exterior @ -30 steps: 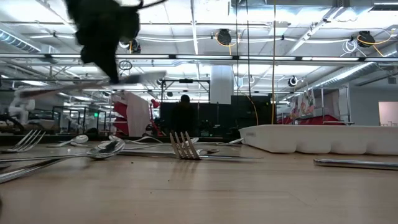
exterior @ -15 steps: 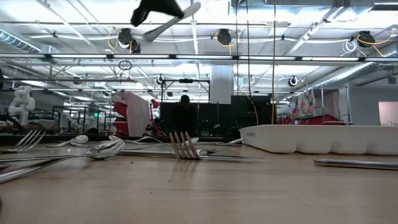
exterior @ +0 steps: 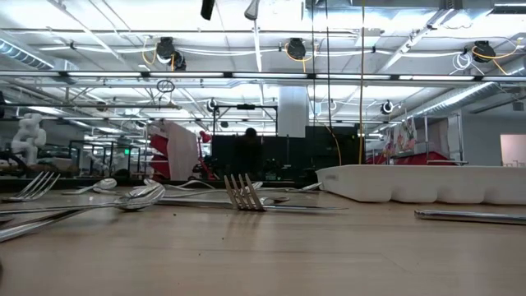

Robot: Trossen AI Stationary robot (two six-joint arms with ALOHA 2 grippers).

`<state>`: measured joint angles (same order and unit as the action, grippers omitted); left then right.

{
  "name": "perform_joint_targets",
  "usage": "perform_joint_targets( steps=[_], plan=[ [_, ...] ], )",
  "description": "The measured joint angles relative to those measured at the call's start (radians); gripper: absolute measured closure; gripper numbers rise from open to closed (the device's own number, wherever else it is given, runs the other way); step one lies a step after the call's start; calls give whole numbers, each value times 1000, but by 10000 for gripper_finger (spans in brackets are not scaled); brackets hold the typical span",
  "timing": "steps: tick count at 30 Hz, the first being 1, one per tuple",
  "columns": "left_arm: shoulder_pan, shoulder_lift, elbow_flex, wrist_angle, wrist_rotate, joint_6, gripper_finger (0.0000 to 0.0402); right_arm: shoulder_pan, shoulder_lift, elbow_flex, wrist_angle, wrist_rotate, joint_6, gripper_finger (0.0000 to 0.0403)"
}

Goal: Sort silverware
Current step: Put the table knife into the silverware tray

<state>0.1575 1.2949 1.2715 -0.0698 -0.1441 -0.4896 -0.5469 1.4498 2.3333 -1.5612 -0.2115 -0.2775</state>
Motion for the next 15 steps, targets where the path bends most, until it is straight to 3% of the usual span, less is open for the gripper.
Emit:
perform_joint_targets(
  steps=[6, 15],
  plan=[
    [6, 14, 0, 84, 12, -8, 401, 0, 0, 0, 0, 0, 2, 209],
    [100, 150, -1, 403, 210, -193, 401, 0, 0, 0, 0, 0, 13, 209]
  ],
)
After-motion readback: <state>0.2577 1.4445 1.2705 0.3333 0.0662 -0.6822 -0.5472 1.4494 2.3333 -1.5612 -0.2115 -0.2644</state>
